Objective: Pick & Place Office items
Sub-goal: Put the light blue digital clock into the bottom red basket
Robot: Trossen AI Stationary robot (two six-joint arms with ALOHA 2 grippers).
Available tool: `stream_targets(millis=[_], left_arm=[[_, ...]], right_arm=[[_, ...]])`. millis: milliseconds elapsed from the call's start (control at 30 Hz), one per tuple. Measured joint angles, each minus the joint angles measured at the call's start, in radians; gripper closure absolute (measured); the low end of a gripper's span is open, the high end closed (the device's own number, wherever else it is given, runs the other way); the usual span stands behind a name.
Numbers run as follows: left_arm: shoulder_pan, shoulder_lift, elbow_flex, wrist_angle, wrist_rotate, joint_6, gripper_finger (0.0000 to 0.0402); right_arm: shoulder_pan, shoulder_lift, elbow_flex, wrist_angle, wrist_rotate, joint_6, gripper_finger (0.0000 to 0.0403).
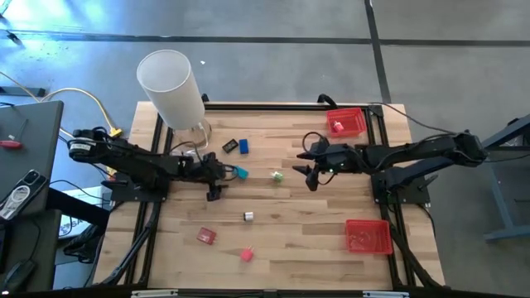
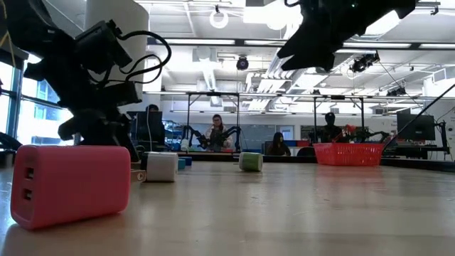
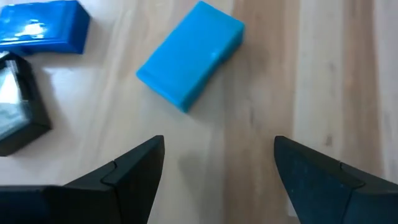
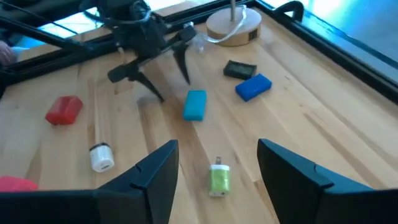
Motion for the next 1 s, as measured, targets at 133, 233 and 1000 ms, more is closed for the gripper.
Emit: stream_targets(millis=[133,233,1000], left_arm=[[0.036,0.001,0.000,0.008,-0.001,0.036,0.0110],[0.067,0.001,-0.001,0.023,0.020,0.075,0.0110],[0.292,0.090,-0.003,0.177,0.324,0.202,0.0110]], right_arm=[[0.001,0.032,0.000,0.040,-0.067,-0.011,0.0197],[0.006,0.046,0.000,0.074,-0.116,-0.031,0.0197],[0.012,0.047,0.000,0.142,-0.193,-0.049,0.0197]])
